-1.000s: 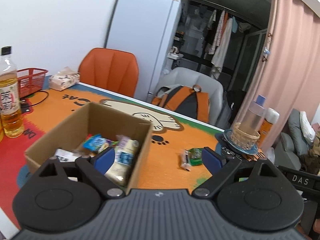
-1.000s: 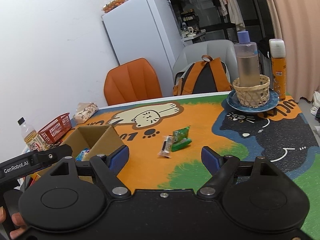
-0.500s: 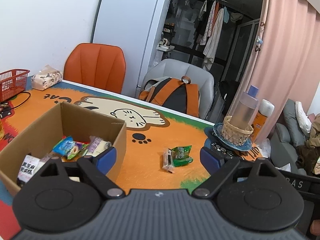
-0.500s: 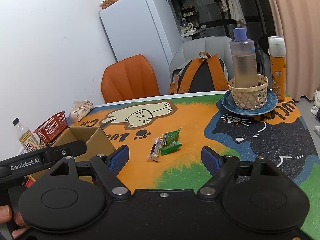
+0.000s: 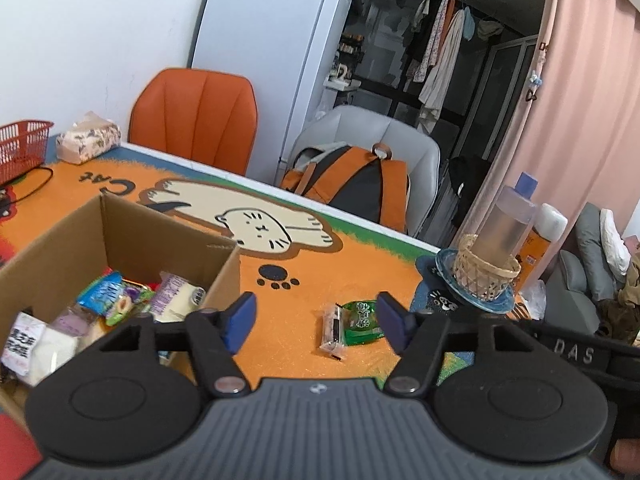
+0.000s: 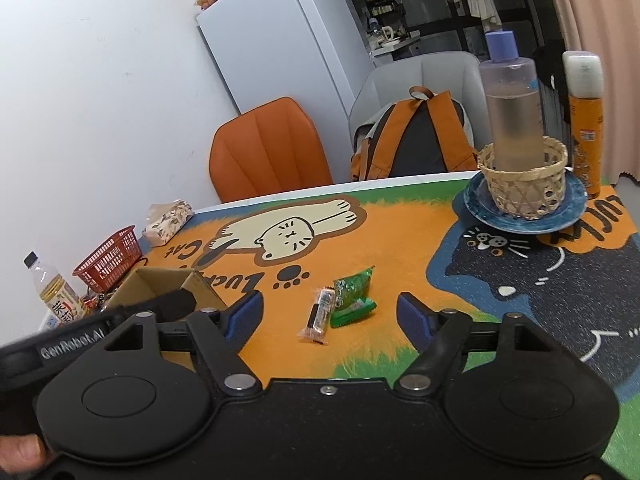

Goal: Organize snacks
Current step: 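Move both grippers back to the clear stick pack and green pack, then grasp the clear stick pack with the left gripper while the right gripper grasps the green pack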

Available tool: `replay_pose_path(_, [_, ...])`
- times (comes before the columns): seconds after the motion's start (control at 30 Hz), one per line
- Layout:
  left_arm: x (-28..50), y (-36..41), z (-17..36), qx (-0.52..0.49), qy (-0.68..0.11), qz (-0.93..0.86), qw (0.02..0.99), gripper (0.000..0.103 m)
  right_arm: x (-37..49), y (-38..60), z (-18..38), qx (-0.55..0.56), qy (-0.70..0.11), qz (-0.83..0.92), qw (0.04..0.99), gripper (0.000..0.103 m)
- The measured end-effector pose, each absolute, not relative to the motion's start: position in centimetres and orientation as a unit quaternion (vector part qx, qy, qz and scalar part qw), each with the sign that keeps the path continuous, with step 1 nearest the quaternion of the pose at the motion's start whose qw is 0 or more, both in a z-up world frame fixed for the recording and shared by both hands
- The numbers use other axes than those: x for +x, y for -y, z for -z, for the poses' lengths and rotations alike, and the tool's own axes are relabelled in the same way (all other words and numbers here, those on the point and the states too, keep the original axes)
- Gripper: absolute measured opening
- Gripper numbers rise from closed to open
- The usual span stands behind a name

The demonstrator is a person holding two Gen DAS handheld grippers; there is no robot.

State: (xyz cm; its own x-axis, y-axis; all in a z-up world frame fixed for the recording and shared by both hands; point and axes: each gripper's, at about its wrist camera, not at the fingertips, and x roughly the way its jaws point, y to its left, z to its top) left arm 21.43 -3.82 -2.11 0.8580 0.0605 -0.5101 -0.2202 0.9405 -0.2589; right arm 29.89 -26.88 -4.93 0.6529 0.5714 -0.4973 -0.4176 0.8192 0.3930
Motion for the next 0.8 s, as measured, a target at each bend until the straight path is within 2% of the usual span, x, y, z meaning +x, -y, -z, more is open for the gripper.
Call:
replay_pose_path(0.33, [24.8, 3.7, 3.5, -0.172, -0.28, -0.084, 0.941, 0.054, 34.0, 25.0, 6.4, 0.126, -0.347, -0.28, 0.886, 0.064])
replay_pose_path(0.5, [26.4, 3.5, 4.5, -0.183, -0.297, -0.087, 0.933, 0.037, 36.0, 24.2, 7.7, 0.135, -0.368, -0.278, 0.877, 0.06])
replay_pose_path(0.8, [28.8, 3.4, 6.1, -0.195, -0.316, -0.095, 0.924, 0.037, 38.9, 23.4, 9.7, 0.141, -0.397, -0.275, 0.864, 0.055])
